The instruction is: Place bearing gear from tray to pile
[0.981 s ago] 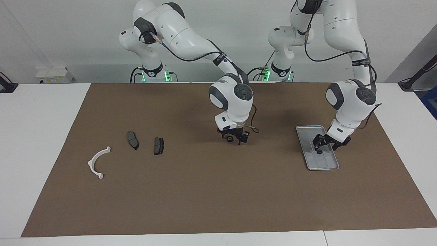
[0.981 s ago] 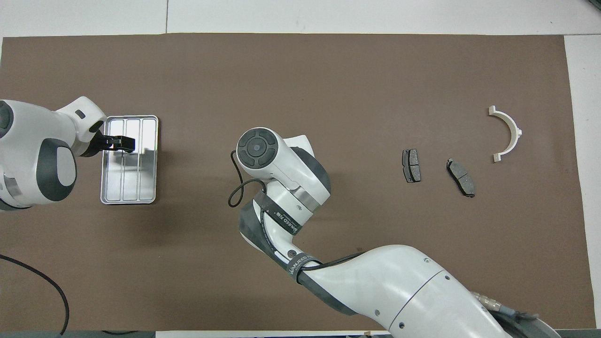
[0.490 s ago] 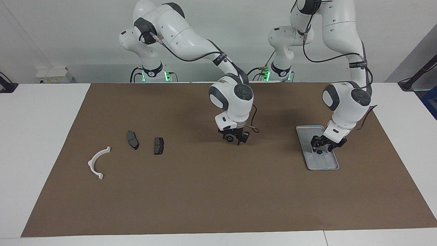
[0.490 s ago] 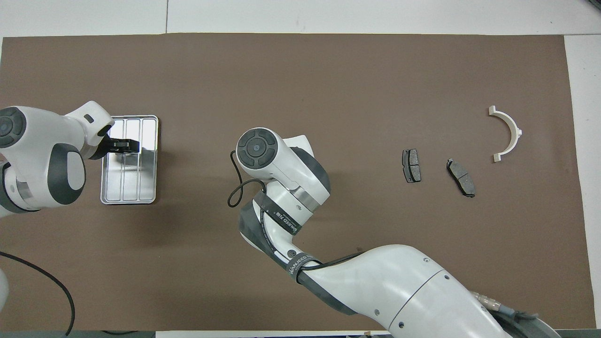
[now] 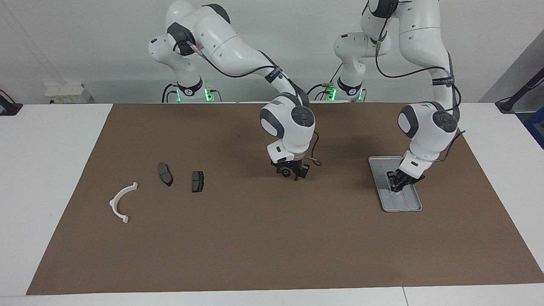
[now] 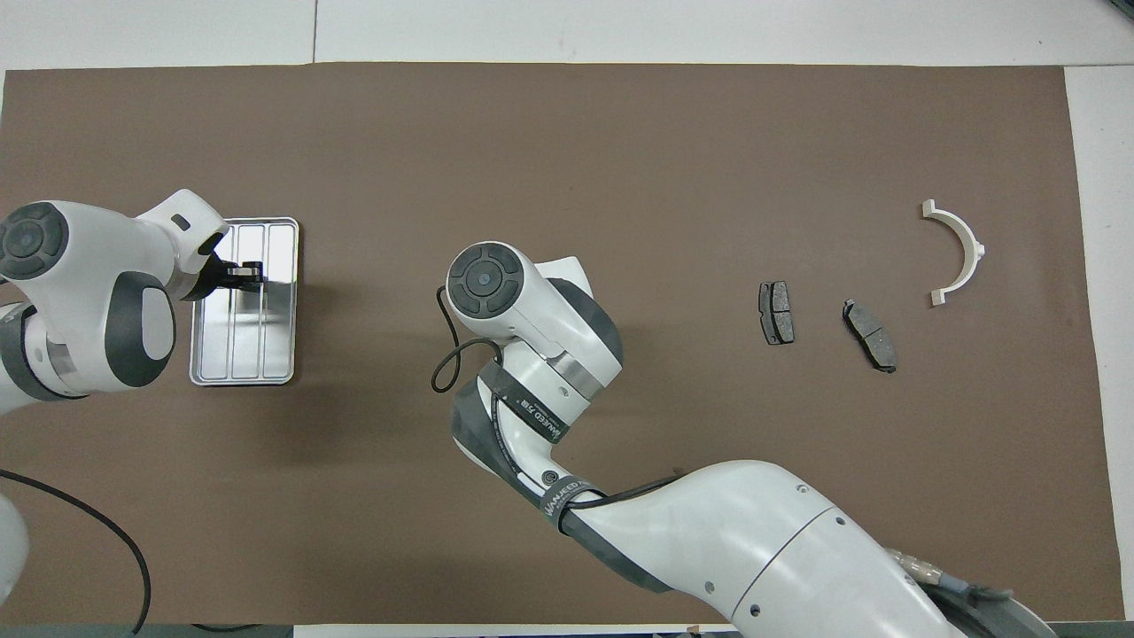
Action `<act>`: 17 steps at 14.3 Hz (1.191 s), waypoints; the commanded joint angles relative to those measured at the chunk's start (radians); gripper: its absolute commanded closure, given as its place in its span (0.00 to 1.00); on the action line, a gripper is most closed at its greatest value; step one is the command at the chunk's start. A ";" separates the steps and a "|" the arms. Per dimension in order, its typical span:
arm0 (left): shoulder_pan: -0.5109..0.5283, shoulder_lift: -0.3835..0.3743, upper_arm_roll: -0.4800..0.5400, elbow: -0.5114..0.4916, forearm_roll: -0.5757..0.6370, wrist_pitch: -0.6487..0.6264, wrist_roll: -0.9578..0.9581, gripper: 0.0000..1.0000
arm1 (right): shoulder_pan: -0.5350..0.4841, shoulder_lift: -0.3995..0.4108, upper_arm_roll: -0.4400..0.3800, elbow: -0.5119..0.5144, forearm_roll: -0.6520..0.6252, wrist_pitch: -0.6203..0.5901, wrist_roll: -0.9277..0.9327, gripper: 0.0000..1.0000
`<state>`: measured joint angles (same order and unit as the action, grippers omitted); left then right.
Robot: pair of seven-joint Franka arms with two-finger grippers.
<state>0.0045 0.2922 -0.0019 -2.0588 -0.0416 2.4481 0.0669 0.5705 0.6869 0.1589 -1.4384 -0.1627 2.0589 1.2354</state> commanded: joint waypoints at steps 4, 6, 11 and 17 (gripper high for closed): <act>0.014 -0.051 0.011 0.321 -0.014 -0.500 -0.003 1.00 | -0.020 0.000 0.010 -0.016 -0.004 -0.031 0.009 0.91; 0.003 -0.064 0.010 0.399 -0.015 -0.593 -0.027 1.00 | -0.021 0.000 0.010 -0.016 -0.004 -0.031 0.007 1.00; -0.055 -0.084 0.005 0.391 -0.011 -0.589 -0.164 1.00 | -0.176 -0.123 0.011 0.026 0.061 -0.247 -0.288 1.00; -0.364 -0.099 0.000 0.329 -0.003 -0.500 -0.634 1.00 | -0.515 -0.267 0.007 0.024 0.065 -0.358 -1.045 1.00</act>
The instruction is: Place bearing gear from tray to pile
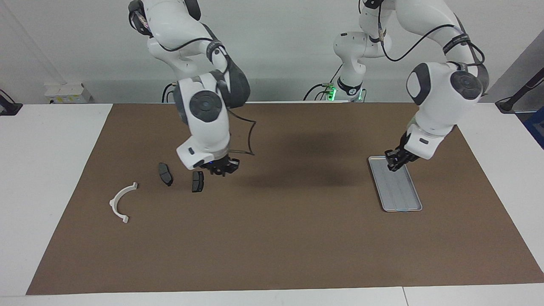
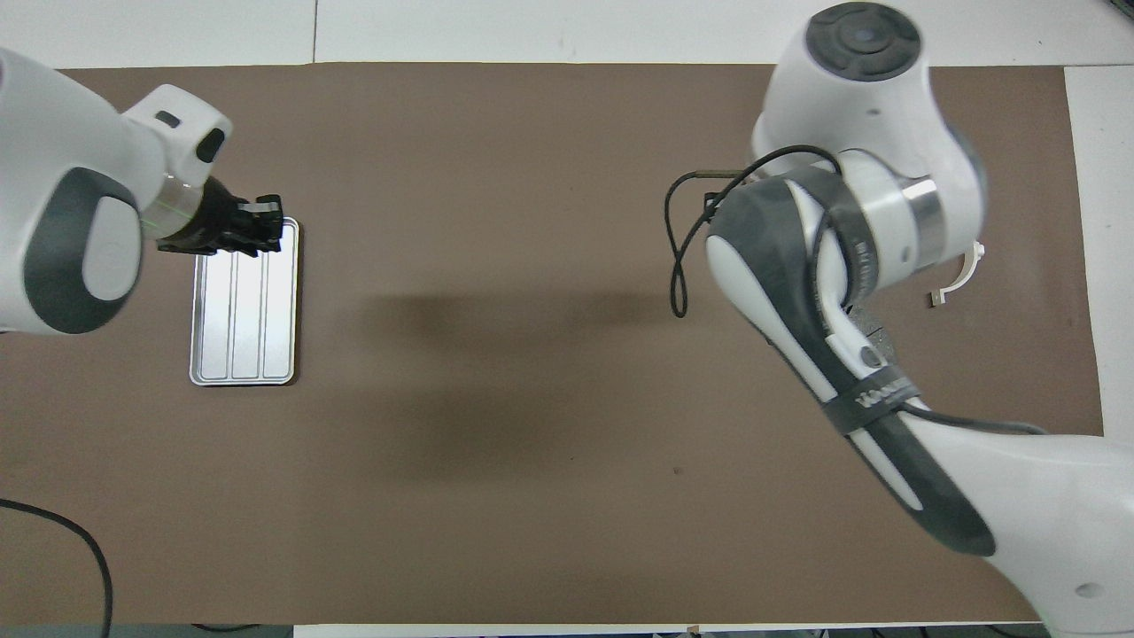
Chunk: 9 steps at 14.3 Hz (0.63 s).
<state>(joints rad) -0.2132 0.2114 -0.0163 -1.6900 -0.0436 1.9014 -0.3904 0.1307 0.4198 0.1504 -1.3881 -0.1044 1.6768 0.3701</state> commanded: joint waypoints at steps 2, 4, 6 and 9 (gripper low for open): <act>-0.286 -0.008 0.018 -0.075 0.001 0.102 -0.341 1.00 | -0.182 0.001 0.014 -0.075 0.003 0.116 -0.385 1.00; -0.371 0.028 0.018 -0.108 0.033 0.186 -0.453 1.00 | -0.244 0.010 0.014 -0.123 0.000 0.217 -0.515 1.00; -0.426 0.112 0.018 -0.112 0.109 0.264 -0.576 1.00 | -0.276 0.013 0.014 -0.208 -0.030 0.352 -0.539 1.00; -0.439 0.152 0.015 -0.144 0.126 0.338 -0.605 1.00 | -0.301 0.085 0.012 -0.255 -0.038 0.519 -0.577 1.00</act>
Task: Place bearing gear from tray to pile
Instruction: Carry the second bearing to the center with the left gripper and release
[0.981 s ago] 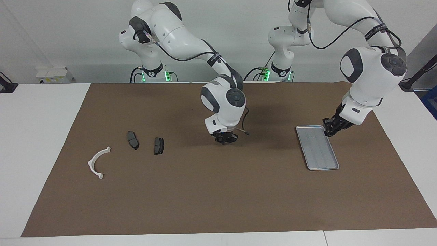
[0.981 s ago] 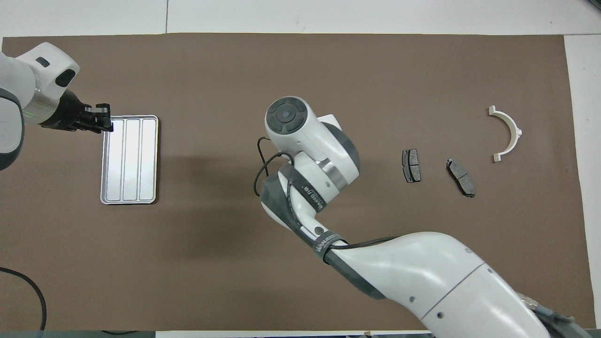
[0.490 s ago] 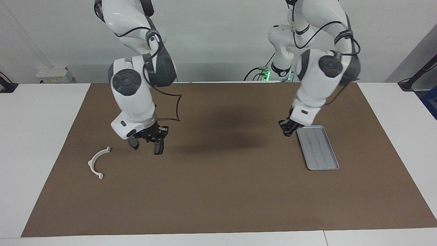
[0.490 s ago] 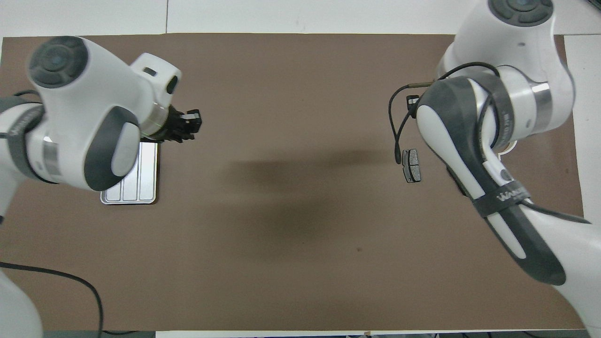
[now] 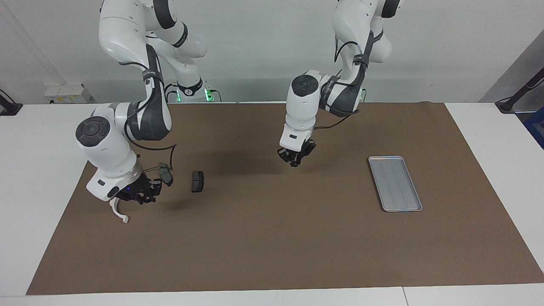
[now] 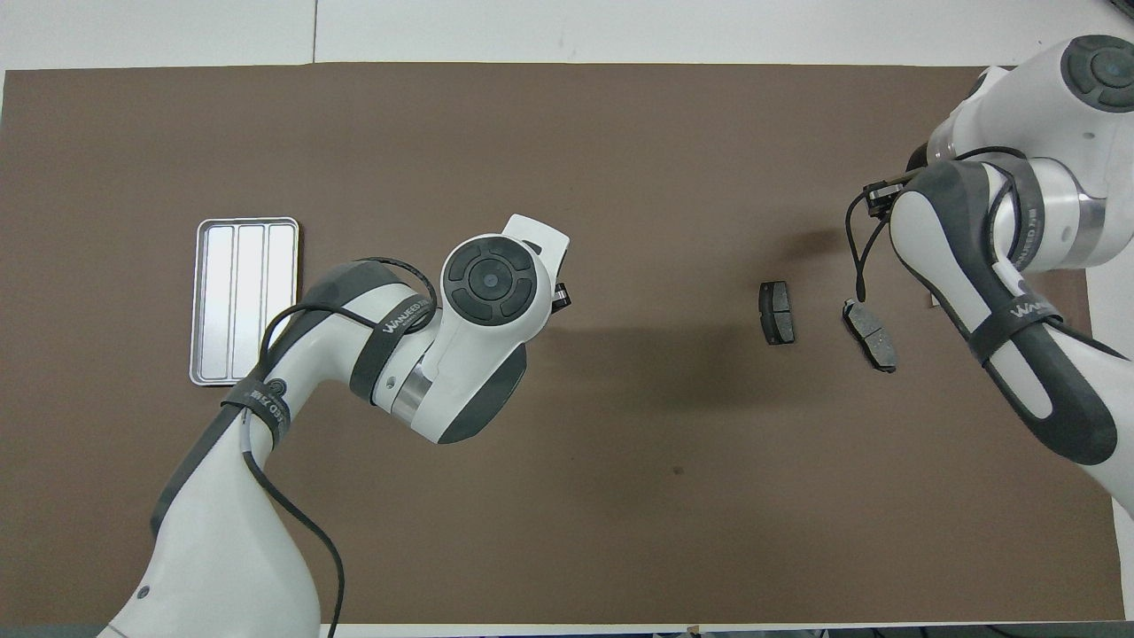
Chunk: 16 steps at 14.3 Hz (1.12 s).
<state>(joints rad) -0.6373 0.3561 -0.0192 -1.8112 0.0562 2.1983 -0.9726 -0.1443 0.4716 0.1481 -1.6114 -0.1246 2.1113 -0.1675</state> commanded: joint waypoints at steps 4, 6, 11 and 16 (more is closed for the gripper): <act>-0.031 0.037 0.022 -0.074 0.036 0.139 -0.049 1.00 | -0.035 0.088 0.015 -0.032 -0.021 0.168 -0.049 1.00; -0.031 0.035 0.022 -0.080 0.040 0.149 -0.049 1.00 | -0.035 0.091 0.016 -0.032 -0.021 0.170 -0.043 1.00; -0.031 0.035 0.021 -0.102 0.043 0.188 -0.048 0.90 | -0.023 0.065 0.015 -0.027 -0.020 0.122 -0.037 0.00; 0.066 -0.109 0.027 -0.050 0.079 -0.004 0.082 0.00 | 0.070 -0.077 0.022 -0.009 -0.003 -0.124 0.153 0.00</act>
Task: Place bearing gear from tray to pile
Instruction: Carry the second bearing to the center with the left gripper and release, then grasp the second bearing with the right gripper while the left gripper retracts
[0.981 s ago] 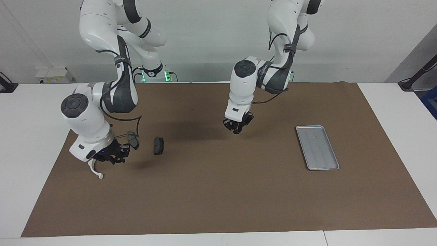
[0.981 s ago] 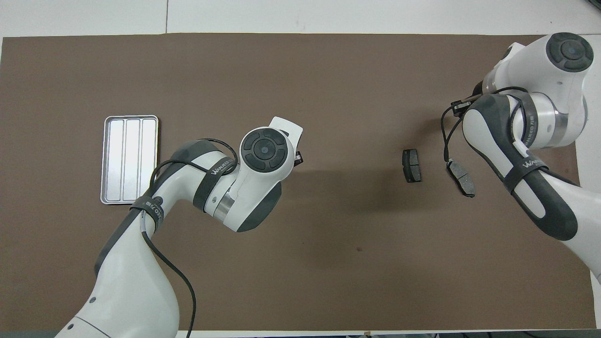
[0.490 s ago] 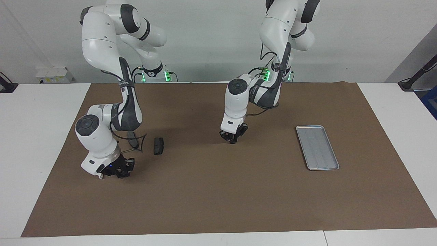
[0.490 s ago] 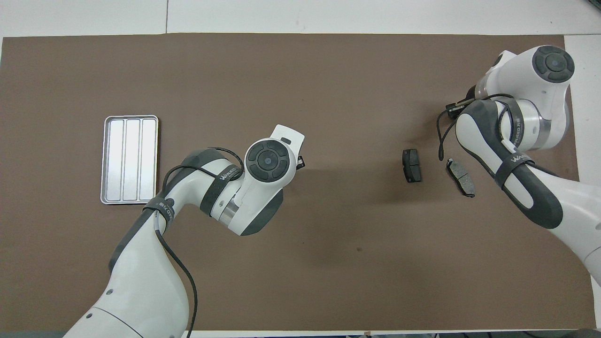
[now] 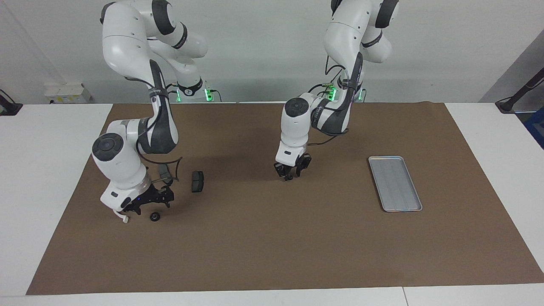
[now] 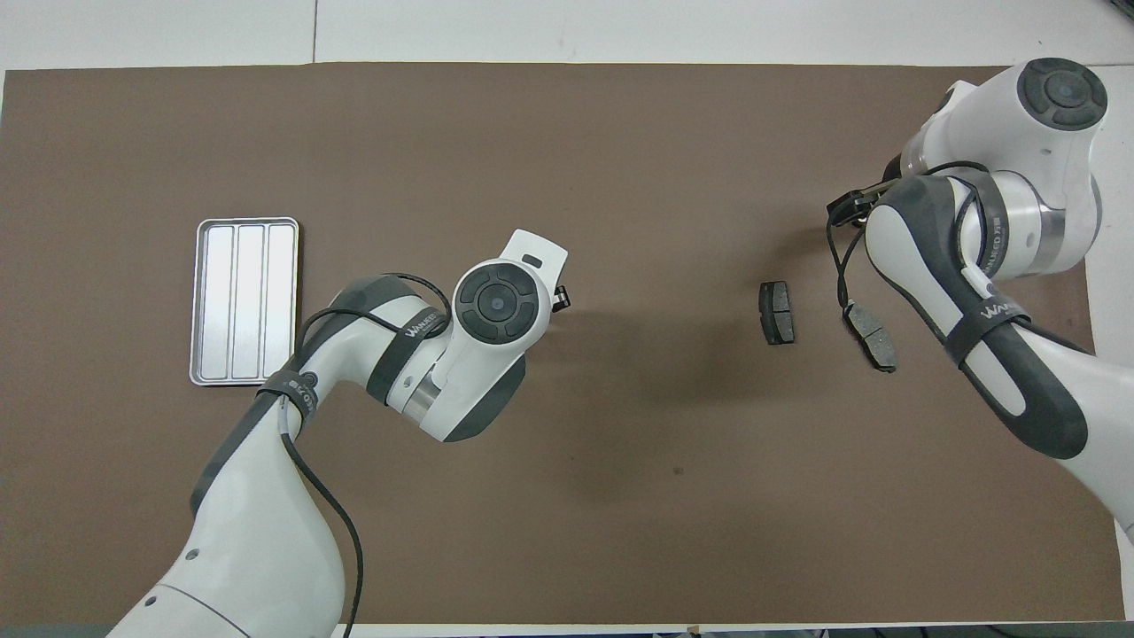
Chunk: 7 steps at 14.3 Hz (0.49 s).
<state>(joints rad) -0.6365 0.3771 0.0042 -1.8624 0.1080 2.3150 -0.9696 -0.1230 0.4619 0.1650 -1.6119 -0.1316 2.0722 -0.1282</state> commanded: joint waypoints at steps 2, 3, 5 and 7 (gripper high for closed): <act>0.188 -0.225 0.003 0.064 0.022 -0.265 0.260 0.00 | 0.158 -0.086 0.007 0.029 0.010 -0.182 0.384 0.00; 0.245 -0.251 0.005 0.103 0.022 -0.305 0.316 0.00 | 0.225 -0.086 0.007 0.049 0.020 -0.204 0.532 0.00; 0.363 -0.270 0.007 0.181 0.024 -0.330 0.348 0.00 | 0.336 -0.086 0.007 0.046 0.023 -0.190 0.794 0.00; 0.479 -0.290 0.007 0.229 0.027 -0.321 0.485 0.00 | 0.438 -0.074 0.007 0.044 0.035 -0.143 0.970 0.00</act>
<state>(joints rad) -0.2482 0.0787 0.0281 -1.6853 0.1136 2.0071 -0.5762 0.2482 0.3677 0.1778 -1.5732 -0.1173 1.8928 0.6835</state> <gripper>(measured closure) 0.000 0.000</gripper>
